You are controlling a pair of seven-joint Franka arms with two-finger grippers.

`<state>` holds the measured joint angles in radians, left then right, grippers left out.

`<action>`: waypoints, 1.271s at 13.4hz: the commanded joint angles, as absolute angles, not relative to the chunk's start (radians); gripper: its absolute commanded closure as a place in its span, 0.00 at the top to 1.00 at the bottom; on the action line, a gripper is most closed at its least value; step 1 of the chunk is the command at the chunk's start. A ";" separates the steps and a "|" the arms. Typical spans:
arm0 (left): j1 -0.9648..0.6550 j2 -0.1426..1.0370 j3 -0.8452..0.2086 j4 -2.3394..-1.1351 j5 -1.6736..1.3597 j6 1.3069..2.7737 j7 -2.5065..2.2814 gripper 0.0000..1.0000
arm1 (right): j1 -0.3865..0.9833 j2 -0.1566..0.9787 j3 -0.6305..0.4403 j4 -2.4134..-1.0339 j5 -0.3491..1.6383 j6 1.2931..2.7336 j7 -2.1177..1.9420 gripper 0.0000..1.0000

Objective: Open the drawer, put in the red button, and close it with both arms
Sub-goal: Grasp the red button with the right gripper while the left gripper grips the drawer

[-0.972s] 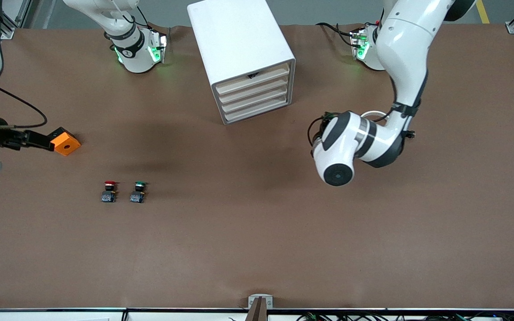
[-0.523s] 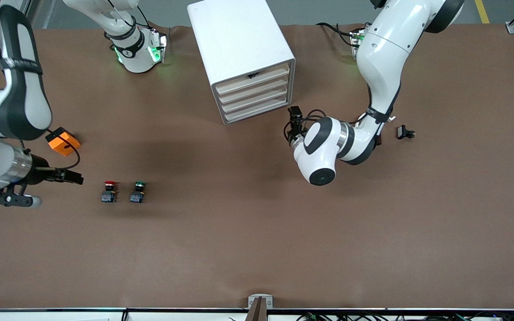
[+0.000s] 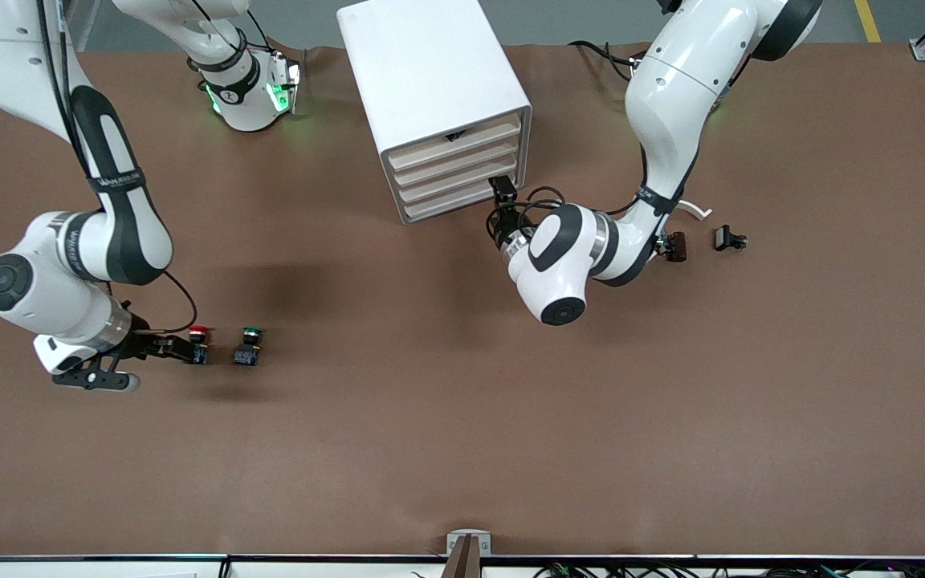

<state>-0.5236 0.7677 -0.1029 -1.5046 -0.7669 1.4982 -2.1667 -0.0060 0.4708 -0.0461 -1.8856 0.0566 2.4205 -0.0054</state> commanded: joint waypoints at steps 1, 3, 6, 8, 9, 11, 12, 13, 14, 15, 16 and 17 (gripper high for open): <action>-0.512 0.775 -0.100 -1.497 -0.836 1.468 -2.218 1.00 | -0.017 0.480 -0.044 -1.933 0.063 2.482 -0.032 1.00; -0.517 0.794 -0.100 -1.499 -0.889 1.422 -2.241 1.00 | -0.023 0.508 -0.044 -1.940 0.063 2.520 -0.032 1.00; -0.555 0.801 -0.100 -1.517 -0.904 1.420 -2.243 0.93 | -0.037 0.549 -0.044 -1.939 0.063 2.543 -0.032 1.00; -0.575 0.814 -0.100 -1.519 -0.905 1.428 -2.241 0.85 | -0.037 0.571 -0.044 -1.936 0.063 2.551 -0.032 1.00; -0.590 0.819 -0.100 -1.519 -0.914 1.431 -2.241 0.81 | -0.038 0.581 -0.044 -1.937 0.063 2.572 -0.032 1.00; -0.601 0.821 -0.100 -1.519 -0.928 1.434 -2.241 0.76 | -0.037 0.597 -0.043 -1.937 0.064 2.580 -0.031 1.00; -0.604 0.821 -0.100 -1.519 -0.931 1.442 -2.241 0.74 | -0.035 0.597 -0.043 -1.940 0.064 2.579 -0.028 1.00; -0.620 0.821 -0.100 -1.519 -0.933 1.451 -2.241 0.62 | -0.035 0.597 -0.043 -1.940 0.064 2.573 -0.028 1.00; -0.623 0.821 -0.097 -1.520 -0.934 1.456 -2.241 0.43 | -0.034 0.598 -0.043 -1.942 0.064 2.569 -0.029 1.00; -0.623 0.821 -0.097 -1.520 -0.934 1.463 -2.243 0.27 | -0.032 0.598 -0.043 -1.945 0.064 2.569 -0.029 0.91; -0.623 0.822 -0.097 -1.520 -0.934 1.469 -2.244 0.09 | -0.031 0.598 -0.043 -1.951 0.064 2.569 -0.029 0.70; -0.621 0.822 -0.097 -1.520 -0.934 1.473 -2.243 0.00 | -0.031 0.598 -0.043 -1.951 0.064 2.568 -0.028 0.44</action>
